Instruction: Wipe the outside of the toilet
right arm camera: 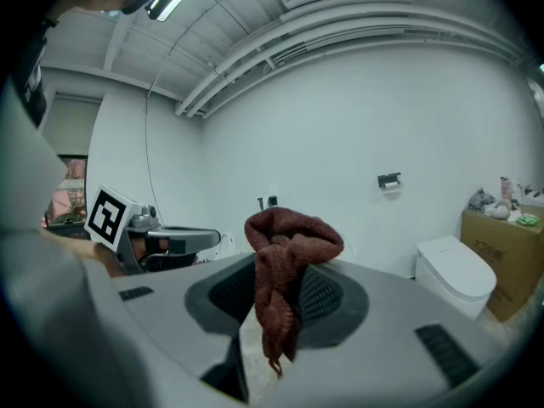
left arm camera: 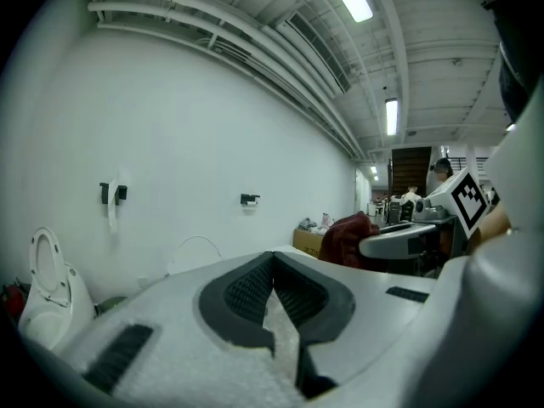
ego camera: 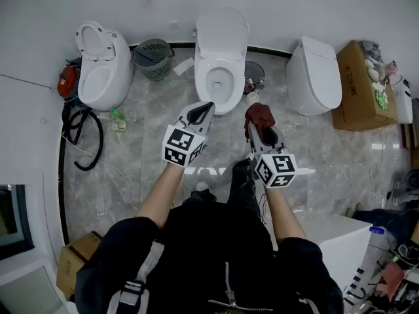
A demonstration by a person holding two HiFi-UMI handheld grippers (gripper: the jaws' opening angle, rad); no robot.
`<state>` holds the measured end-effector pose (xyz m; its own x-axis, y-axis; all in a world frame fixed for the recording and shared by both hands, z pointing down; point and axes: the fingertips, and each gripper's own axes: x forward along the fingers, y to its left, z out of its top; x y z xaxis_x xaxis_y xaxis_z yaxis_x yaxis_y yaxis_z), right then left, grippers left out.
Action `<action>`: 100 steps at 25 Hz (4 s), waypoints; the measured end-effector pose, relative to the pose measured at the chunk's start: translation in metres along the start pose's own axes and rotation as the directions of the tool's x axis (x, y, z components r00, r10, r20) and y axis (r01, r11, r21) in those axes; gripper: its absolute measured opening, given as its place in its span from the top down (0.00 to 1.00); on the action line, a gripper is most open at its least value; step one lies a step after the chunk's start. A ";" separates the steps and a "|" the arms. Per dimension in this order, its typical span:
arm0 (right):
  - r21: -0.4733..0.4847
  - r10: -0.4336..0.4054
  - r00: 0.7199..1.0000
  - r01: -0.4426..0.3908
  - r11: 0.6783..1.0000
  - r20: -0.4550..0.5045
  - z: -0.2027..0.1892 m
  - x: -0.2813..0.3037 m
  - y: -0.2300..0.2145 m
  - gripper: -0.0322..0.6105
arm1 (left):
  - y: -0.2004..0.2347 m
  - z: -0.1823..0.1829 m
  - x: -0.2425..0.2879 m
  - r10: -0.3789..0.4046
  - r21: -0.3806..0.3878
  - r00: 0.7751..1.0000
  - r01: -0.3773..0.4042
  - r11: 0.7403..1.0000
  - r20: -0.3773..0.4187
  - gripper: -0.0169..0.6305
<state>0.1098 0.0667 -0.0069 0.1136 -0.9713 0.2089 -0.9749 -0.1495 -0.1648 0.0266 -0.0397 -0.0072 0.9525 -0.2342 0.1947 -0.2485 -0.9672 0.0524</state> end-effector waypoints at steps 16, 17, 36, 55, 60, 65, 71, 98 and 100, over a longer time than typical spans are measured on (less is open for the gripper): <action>0.016 0.119 0.992 -0.118 0.993 -0.048 0.008 0.101 -0.139 0.77 | 0.028 0.002 0.148 0.115 -0.030 0.993 -0.116 0.993 -0.022 0.97; 0.015 0.129 0.990 -0.128 0.992 -0.059 0.007 0.110 -0.150 0.77 | 0.031 0.000 0.159 0.125 -0.037 0.992 -0.126 0.991 -0.027 0.97; -0.049 0.314 0.942 -0.322 0.946 -0.122 -0.137 0.216 -0.320 0.77 | 0.019 -0.154 0.328 0.258 -0.101 0.965 -0.262 0.960 -0.049 0.97; -0.153 0.481 0.876 -0.480 0.864 -0.032 -0.413 0.365 -0.403 0.77 | 0.035 -0.424 0.430 0.344 -0.042 0.936 -0.342 0.939 0.071 0.97; -0.113 0.477 0.878 -0.478 0.871 -0.032 -0.460 0.400 -0.424 0.77 | 0.024 -0.467 0.454 0.334 -0.058 0.937 -0.330 0.942 0.100 0.97; -0.055 0.449 0.893 -0.450 0.891 -0.027 -0.492 0.448 -0.436 0.77 | 0.008 -0.498 0.470 0.325 -0.037 0.941 -0.322 0.946 0.094 0.97; -0.119 0.355 0.934 -0.357 0.926 -0.042 -0.500 0.506 -0.459 0.79 | 0.016 -0.519 0.485 0.342 -0.050 0.935 -0.339 0.940 0.094 0.97; -0.141 0.476 0.872 -0.489 0.861 -0.116 -0.547 0.491 -0.414 0.79 | 0.033 -0.568 0.452 0.401 -0.054 0.914 -0.399 0.916 0.060 0.97; -0.141 0.484 0.867 -0.497 0.856 -0.118 -0.551 0.481 -0.408 0.79 | 0.033 -0.573 0.447 0.404 -0.052 0.913 -0.402 0.914 0.057 0.97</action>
<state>0.4573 -0.2377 0.6920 -0.3956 -0.8928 0.2155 -0.9183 0.3806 -0.1092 0.3436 -0.1201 0.6430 0.7789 -0.6106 0.1434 -0.6192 -0.7850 0.0207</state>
